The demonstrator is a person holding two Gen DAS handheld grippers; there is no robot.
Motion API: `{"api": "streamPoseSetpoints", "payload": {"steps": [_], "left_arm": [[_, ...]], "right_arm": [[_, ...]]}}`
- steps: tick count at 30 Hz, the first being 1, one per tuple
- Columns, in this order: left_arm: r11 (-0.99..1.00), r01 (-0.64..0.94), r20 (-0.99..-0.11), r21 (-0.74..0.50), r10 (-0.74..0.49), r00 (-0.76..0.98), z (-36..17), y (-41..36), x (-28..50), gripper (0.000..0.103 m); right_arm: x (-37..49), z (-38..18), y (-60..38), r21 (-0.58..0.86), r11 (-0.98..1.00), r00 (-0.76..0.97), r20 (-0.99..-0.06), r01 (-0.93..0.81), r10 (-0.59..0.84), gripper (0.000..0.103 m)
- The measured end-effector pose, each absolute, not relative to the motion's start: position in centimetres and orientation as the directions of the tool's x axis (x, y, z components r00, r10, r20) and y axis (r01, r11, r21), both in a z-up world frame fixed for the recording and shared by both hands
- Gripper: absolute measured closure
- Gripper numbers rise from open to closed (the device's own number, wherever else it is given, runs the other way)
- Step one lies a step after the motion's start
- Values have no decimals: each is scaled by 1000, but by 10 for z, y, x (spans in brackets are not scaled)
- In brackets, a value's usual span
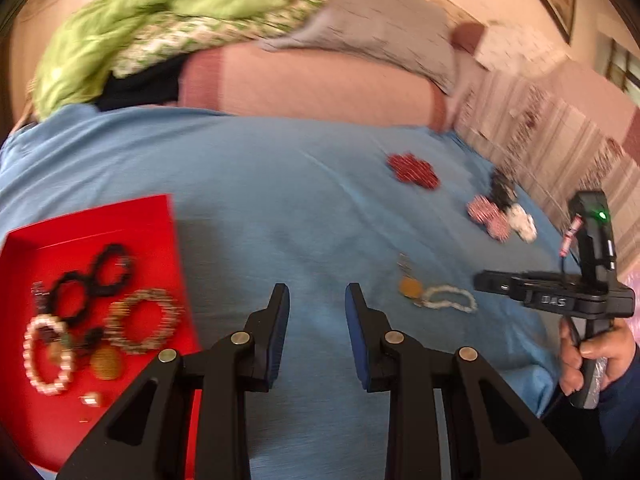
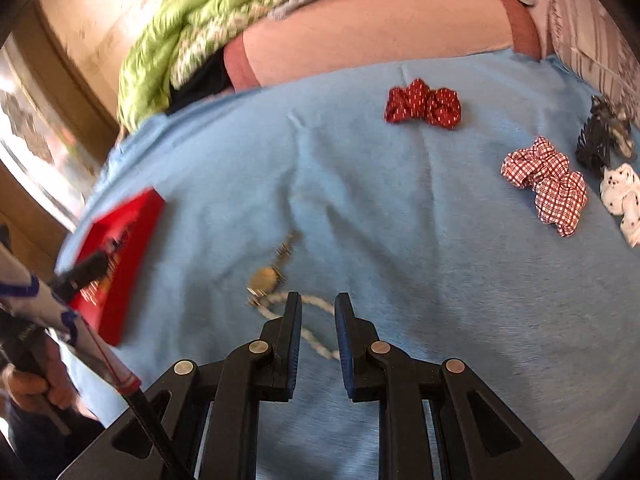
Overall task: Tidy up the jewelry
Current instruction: 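Move both tools back to the remaining gold pendant and pearl necklace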
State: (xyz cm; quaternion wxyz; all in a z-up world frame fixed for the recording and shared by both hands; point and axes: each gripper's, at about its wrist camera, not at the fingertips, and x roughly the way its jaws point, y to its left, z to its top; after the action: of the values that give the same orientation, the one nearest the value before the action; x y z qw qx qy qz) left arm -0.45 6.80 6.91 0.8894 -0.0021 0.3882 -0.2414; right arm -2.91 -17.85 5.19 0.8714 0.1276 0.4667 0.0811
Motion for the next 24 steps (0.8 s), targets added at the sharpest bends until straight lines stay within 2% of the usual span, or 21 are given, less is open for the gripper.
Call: {"api": "streamPoseSetpoints", "payload": {"steps": [3,7,8,10,11,14,19,24], "left_arm": [[872,455,-705,-179,-436,560,63,49,-6,75],[860,469,-713,-200,-456,533,60,31,0,75],[859,469,-714,-206,-460,528,59,27,2,75],[853,475,-720,-214,-467,513,56,20,6,75],[849,480,-724,-219,-472,503,55,16,7,75],[837,498,-741,-225,-479,471,47,2,9,75],[826,519,-758,-219,-479,442,39,-23,11,75],[839,517,-794,-167,-426,434,26,-55,23,75]], "right_arm": [[-27,44,-176,203,978,533,-824,-42,194,85],[-20,25,-168,157,985,459,-871,-73,173,84],[-20,25,-161,102,990,466,-874,-102,138,84],[-17,25,-157,56,992,462,-881,-111,102,89],[-16,25,-160,62,994,462,-881,-91,98,97],[-14,31,-173,35,999,494,-869,-22,41,97],[-27,67,-203,178,983,647,-754,38,112,97],[-34,82,-215,288,957,714,-676,30,181,97]]}}
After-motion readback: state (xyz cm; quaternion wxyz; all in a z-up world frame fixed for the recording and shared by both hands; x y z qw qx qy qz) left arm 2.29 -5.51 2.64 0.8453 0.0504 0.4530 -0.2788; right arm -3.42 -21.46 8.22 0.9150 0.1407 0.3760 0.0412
